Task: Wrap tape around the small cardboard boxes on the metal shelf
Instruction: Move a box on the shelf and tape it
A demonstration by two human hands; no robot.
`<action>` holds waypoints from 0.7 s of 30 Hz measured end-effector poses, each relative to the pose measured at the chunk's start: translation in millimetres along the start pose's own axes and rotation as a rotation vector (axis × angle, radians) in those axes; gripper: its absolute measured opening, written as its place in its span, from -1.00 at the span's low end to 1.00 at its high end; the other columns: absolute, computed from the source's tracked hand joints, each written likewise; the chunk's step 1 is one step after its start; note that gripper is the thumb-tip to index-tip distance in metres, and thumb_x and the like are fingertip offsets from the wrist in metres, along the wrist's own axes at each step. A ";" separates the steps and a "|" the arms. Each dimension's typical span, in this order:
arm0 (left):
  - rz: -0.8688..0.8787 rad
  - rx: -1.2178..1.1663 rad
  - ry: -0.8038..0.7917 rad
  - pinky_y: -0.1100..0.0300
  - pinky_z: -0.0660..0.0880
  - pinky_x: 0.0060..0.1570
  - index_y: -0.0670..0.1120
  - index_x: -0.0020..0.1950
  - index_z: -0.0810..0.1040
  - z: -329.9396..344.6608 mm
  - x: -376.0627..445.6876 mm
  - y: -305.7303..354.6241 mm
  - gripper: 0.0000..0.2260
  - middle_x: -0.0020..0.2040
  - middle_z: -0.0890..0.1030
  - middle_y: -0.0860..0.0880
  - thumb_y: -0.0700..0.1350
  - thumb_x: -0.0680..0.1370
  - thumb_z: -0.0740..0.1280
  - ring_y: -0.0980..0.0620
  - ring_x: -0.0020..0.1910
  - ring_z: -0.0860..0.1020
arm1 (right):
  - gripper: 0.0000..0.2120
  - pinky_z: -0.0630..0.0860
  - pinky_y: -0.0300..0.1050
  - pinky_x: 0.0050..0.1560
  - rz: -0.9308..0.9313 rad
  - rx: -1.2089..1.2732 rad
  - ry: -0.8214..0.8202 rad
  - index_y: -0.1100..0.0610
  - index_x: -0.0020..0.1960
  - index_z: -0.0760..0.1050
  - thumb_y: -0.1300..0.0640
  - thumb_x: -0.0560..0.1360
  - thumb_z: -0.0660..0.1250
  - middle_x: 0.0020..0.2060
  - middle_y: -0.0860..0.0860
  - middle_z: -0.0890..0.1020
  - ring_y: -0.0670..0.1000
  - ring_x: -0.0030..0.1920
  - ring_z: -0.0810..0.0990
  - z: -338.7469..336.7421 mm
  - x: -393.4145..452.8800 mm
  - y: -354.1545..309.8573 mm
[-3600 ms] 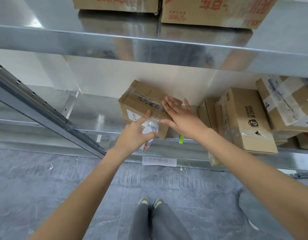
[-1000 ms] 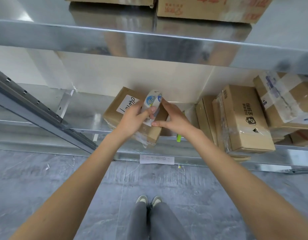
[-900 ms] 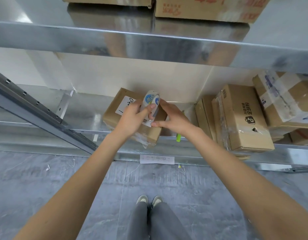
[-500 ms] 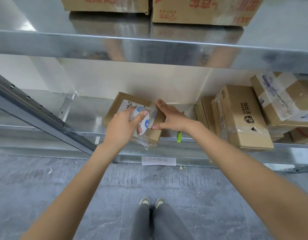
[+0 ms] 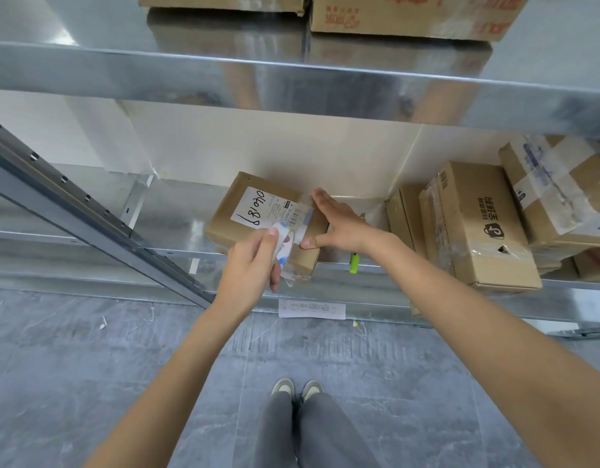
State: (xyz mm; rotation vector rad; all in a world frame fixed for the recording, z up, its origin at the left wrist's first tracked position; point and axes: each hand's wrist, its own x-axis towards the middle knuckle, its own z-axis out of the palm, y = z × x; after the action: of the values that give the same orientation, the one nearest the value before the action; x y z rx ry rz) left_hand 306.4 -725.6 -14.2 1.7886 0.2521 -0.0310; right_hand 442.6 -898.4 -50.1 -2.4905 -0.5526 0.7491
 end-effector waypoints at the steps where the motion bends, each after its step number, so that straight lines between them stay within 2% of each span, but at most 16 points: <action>1: -0.025 0.048 -0.025 0.12 0.48 -0.21 -0.05 -0.19 0.49 -2.7 -3.9 -1.2 -0.67 -0.51 0.53 -0.08 0.14 0.56 0.12 0.00 -0.51 0.49 | 0.11 -0.08 -0.08 0.50 -0.001 -0.005 0.000 0.03 0.59 -0.23 -0.23 0.37 0.46 0.57 -0.08 -0.19 0.03 0.56 -0.13 -0.3 0.1 0.1; 3: -0.098 0.152 -0.083 0.09 0.45 -0.21 -0.02 -0.19 0.43 -7.0 -11.0 -7.5 -0.75 -0.45 0.60 -0.06 0.10 0.58 0.14 0.02 -0.52 0.53 | 0.10 -0.09 -0.10 0.49 -0.006 -0.011 -0.001 0.05 0.59 -0.23 -0.21 0.38 0.46 0.57 -0.06 -0.19 0.03 0.56 -0.14 -0.9 -0.5 -0.9; 6: -0.190 0.263 -0.140 0.16 0.39 -0.25 -0.04 -0.04 0.48 -7.5 -18.0 -19.0 -0.78 -0.40 0.65 -0.01 0.06 0.64 0.15 0.06 -0.48 0.59 | 0.10 -0.08 -0.09 0.50 0.004 0.009 -0.002 0.05 0.59 -0.23 -0.20 0.38 0.47 0.57 -0.07 -0.18 0.03 0.56 -0.12 -1.9 -1.1 -2.0; 10: -0.238 0.256 -0.138 0.13 0.44 -0.22 -0.01 0.09 0.45 -0.7 -18.7 -25.8 -0.80 -0.39 0.66 -0.01 0.08 0.64 0.15 0.04 -0.49 0.60 | 0.10 -0.06 -0.11 0.48 0.009 0.017 -0.003 0.04 0.59 -0.23 -0.19 0.38 0.48 0.57 -0.08 -0.18 0.02 0.56 -0.12 -1.4 -1.9 -2.5; 12: -0.254 0.208 -0.118 0.11 0.40 -0.20 0.03 0.14 0.31 2.0 -19.2 -27.9 -0.80 -0.31 0.65 -0.06 0.09 0.59 0.17 0.02 -0.47 0.62 | 0.11 -0.05 -0.11 0.47 0.013 0.010 -0.003 0.03 0.59 -0.23 -0.20 0.38 0.47 0.57 -0.09 -0.18 0.01 0.56 -0.12 -1.9 -1.8 -2.7; 14: -0.251 0.201 -0.113 0.08 0.38 -0.18 0.15 0.15 0.17 3.1 -21.2 -29.8 -0.70 -0.18 0.61 -0.14 0.14 0.48 0.17 0.01 -0.43 0.65 | 0.10 -0.06 -0.11 0.46 0.013 -0.002 -0.004 0.03 0.59 -0.23 -0.20 0.37 0.47 0.57 -0.09 -0.18 0.00 0.56 -0.12 -2.1 -1.8 -2.7; 18: -0.231 0.217 -0.184 0.04 0.49 -0.06 0.39 0.45 -0.04 1.6 -17.2 -35.0 -0.35 -0.23 0.52 -0.07 0.24 0.39 0.13 0.02 -0.36 0.68 | 0.11 -0.05 -0.09 0.49 0.009 -0.016 0.013 0.03 0.59 -0.21 -0.21 0.36 0.48 0.57 -0.08 -0.16 0.00 0.56 -0.11 -0.6 -2.2 -2.8; 21: -0.230 0.145 -0.205 -0.02 0.52 -0.06 0.47 0.46 -0.06 -3.7 -11.7 -41.8 -0.31 -0.23 0.50 -0.06 0.21 0.41 0.19 -0.03 -0.33 0.69 | 0.13 0.03 0.05 0.51 0.014 -0.158 0.006 0.01 0.59 -0.23 -0.33 0.34 0.42 0.57 -0.09 -0.16 0.00 0.56 -0.07 -3.0 -2.1 -2.5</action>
State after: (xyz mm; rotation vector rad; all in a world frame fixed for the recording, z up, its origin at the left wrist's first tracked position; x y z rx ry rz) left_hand 286.8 -715.1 -51.6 1.8763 0.3130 -0.4033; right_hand 442.2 -898.4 -45.6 -2.6430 -0.6154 0.7289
